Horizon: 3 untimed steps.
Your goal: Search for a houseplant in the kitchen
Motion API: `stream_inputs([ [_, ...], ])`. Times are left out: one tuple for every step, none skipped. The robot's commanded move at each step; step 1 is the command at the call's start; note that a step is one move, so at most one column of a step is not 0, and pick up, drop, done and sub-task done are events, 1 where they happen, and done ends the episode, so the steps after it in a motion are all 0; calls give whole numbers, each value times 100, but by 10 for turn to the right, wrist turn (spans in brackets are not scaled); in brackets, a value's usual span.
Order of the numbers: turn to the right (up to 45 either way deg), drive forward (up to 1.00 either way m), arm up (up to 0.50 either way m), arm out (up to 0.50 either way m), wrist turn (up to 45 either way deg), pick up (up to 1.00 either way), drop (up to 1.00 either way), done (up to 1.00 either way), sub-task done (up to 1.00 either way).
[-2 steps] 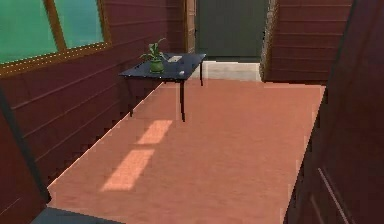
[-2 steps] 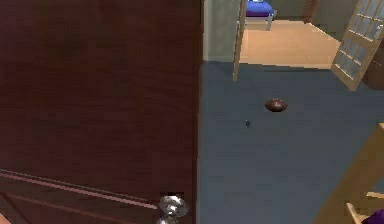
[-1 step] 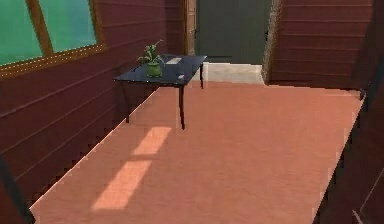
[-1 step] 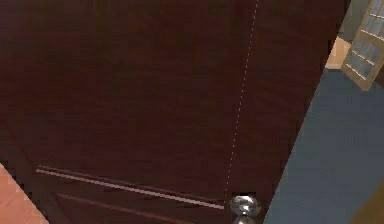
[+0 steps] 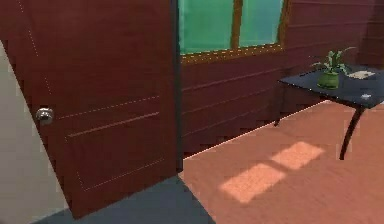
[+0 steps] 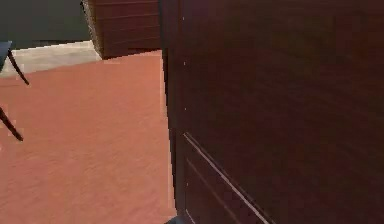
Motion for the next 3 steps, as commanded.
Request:
stream_inputs([
  [-300,0,0,0,0,0,0,0,0],
  [0,20,0,0,0,0,0,0,0],
  [450,0,0,0,0,0,0,0,0],
])
